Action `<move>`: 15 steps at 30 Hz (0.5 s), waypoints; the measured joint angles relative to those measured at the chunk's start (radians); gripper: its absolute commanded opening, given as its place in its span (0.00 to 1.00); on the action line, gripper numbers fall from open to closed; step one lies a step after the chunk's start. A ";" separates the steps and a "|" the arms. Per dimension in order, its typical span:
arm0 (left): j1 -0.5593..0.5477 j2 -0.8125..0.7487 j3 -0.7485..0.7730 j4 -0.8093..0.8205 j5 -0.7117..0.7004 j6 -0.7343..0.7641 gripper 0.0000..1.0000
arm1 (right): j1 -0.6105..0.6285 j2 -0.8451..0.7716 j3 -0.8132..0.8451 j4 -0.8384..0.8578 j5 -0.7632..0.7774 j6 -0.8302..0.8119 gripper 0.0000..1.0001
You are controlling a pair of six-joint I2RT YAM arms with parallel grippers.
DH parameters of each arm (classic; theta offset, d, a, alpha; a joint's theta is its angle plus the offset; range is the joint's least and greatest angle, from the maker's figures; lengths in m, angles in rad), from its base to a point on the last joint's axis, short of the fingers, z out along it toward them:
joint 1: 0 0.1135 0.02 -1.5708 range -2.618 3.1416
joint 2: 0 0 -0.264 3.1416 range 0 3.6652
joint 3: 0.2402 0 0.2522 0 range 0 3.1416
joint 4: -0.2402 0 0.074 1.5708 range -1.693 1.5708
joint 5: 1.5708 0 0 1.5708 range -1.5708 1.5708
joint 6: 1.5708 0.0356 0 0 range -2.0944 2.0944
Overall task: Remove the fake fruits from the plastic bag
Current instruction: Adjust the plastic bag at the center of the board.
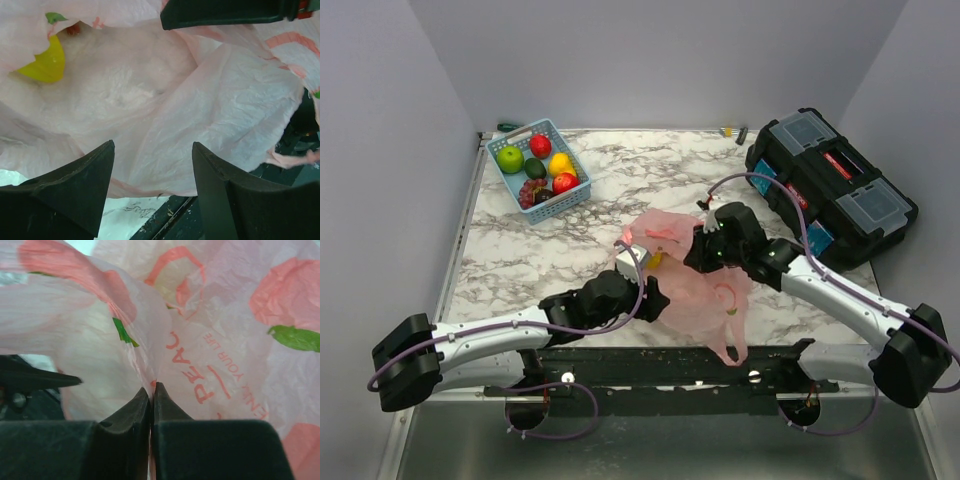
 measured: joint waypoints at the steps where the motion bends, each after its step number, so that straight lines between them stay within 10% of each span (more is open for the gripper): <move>1: 0.000 -0.004 -0.004 0.000 0.000 -0.004 0.63 | 0.011 -0.003 0.008 0.009 -0.008 0.013 0.02; 15: 0.005 0.086 0.032 -0.003 -0.001 -0.013 0.70 | 0.064 -0.252 -0.027 0.159 -0.128 0.161 0.01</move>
